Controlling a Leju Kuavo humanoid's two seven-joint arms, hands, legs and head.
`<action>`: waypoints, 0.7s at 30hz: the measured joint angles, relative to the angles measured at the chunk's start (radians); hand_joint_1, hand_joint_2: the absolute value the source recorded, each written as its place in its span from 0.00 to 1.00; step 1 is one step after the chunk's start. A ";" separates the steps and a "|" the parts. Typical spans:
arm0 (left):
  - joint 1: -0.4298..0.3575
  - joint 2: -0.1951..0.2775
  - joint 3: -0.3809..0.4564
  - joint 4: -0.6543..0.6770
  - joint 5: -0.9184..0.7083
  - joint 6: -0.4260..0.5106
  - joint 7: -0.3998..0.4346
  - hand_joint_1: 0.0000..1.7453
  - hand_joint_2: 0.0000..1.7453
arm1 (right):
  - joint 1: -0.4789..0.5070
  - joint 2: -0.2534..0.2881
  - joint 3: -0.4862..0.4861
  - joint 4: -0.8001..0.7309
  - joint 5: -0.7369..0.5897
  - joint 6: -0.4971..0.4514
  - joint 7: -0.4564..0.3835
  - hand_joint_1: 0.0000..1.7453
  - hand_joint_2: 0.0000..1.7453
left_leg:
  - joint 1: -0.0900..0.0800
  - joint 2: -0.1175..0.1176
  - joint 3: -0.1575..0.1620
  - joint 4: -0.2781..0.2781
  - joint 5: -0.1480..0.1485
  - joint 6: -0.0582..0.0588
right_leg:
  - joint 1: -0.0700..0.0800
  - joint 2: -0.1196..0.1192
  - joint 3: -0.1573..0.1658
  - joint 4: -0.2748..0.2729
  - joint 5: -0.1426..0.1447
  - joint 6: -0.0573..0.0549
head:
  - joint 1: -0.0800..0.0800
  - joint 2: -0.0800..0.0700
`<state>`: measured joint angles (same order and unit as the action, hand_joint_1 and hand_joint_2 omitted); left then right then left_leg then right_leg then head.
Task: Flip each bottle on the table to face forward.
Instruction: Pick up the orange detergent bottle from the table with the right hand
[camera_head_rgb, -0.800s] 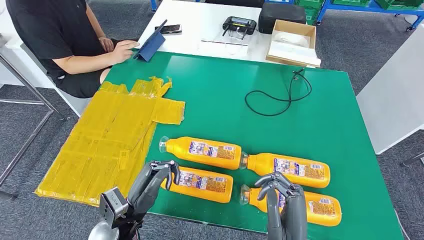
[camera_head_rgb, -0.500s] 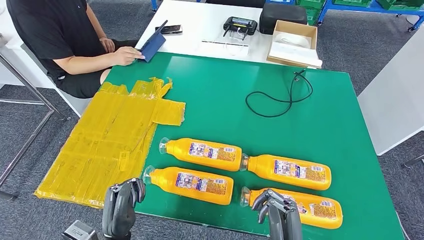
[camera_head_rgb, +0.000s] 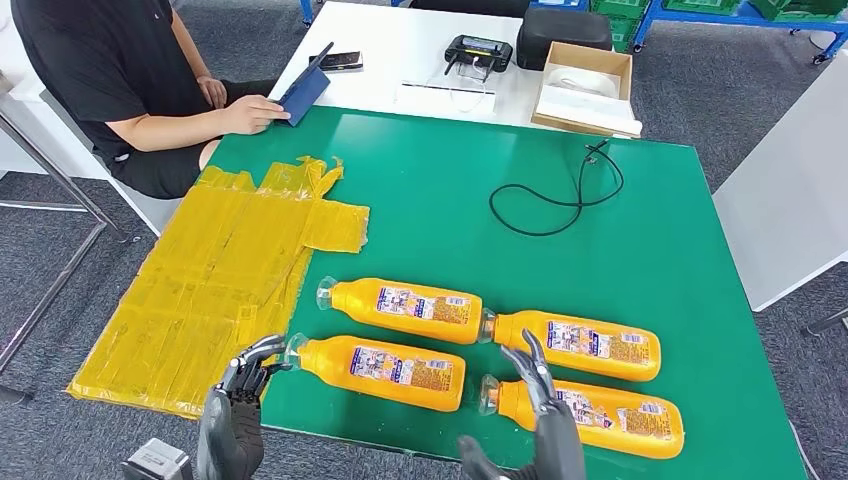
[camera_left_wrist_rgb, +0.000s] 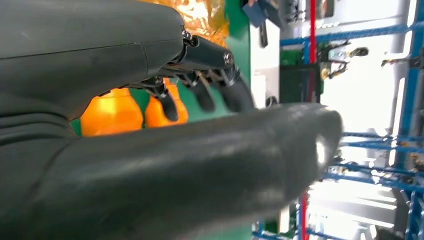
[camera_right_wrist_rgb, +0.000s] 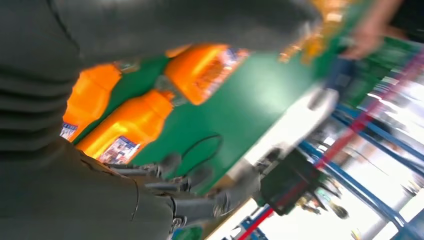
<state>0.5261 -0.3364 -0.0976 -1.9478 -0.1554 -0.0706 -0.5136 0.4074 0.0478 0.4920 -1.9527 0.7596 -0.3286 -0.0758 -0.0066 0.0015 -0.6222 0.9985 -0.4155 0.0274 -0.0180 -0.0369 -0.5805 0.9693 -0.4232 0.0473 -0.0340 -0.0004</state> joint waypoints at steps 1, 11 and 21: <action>-0.002 -0.001 0.001 0.000 0.000 -0.007 0.004 0.00 0.00 | -0.017 -0.002 0.006 0.014 0.028 0.004 0.023 0.00 1.00 | 0.000 0.000 0.001 0.000 0.000 0.000 | 0.000 0.000 -0.001 0.000 0.000 0.000 | 0.000 0.000; -0.029 -0.006 0.005 0.001 -0.001 -0.058 0.043 0.00 0.00 | -0.191 -0.013 0.081 0.166 0.213 0.106 0.169 0.00 1.00 | 0.000 0.000 0.003 0.000 0.000 0.000 | 0.000 0.000 0.005 0.000 0.000 0.000 | 0.000 0.000; -0.054 -0.004 -0.006 0.010 0.005 -0.058 0.059 0.00 0.00 | -0.282 0.000 0.119 0.251 0.228 0.193 0.182 0.00 1.00 | 0.000 0.000 0.003 0.000 0.000 0.000 | 0.000 0.000 0.005 0.000 -0.001 0.000 | 0.000 0.000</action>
<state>0.4724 -0.3400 -0.1034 -1.9379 -0.1499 -0.1283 -0.4544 0.1252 0.0482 0.6114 -1.7017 0.9875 -0.1358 0.1059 -0.0066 0.0015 -0.6191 0.9986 -0.4156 0.0275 -0.0180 -0.0370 -0.5760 0.9694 -0.4238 0.0469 -0.0340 -0.0004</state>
